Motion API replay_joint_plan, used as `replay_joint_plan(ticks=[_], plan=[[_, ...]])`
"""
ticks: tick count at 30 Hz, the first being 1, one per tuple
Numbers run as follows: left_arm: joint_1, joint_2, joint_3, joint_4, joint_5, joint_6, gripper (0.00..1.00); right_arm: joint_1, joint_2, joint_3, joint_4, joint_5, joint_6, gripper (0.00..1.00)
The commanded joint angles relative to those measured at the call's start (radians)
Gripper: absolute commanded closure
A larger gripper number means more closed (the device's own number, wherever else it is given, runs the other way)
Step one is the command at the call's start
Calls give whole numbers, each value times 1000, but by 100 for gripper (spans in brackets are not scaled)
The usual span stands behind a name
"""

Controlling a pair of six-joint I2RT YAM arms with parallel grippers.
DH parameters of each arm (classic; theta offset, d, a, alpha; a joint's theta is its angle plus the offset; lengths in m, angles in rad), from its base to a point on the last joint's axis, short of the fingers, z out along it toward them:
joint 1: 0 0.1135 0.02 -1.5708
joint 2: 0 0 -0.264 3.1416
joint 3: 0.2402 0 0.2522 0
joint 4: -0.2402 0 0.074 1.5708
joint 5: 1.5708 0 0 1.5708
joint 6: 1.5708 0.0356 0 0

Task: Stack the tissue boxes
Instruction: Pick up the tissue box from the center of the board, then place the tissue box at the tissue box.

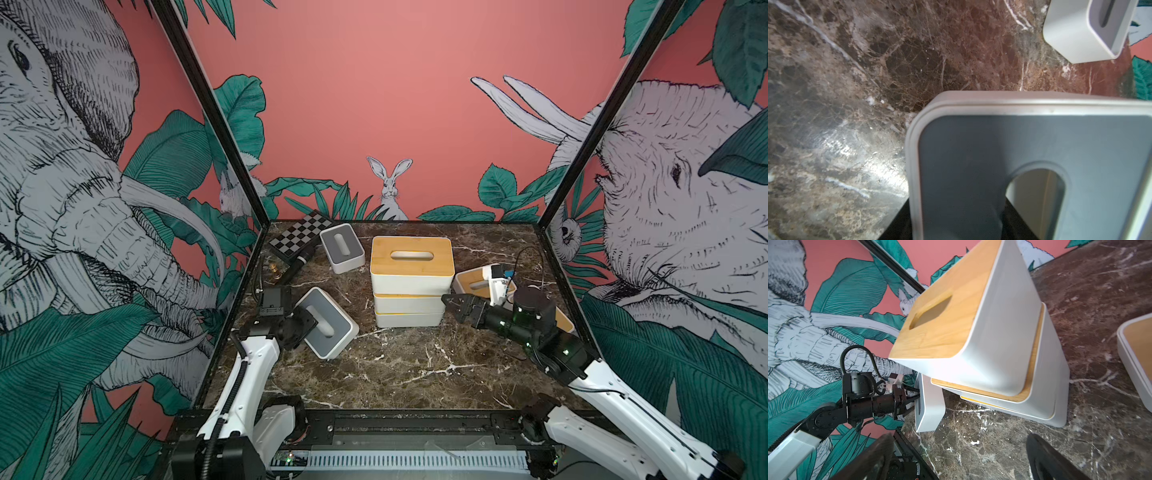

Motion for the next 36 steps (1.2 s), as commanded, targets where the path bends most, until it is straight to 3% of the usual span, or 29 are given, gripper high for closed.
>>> replay_joint_plan(ticks=[1,8,18,26,36], plan=[[6,-87,96,-87,38,-57,49,54,-17,23,88,51,-63,1],[4,-195,268,-128,89,-173,50,187,74,147,108,106,-158,1],[-9,-215,498,-67,151,-302,50,316,381,482,137,65,-166,1],[-77,-195,562,-10,121,-348,51,387,597,727,135,29,-165,1],[-135,-178,550,44,95,-364,51,407,717,825,142,9,-130,6]])
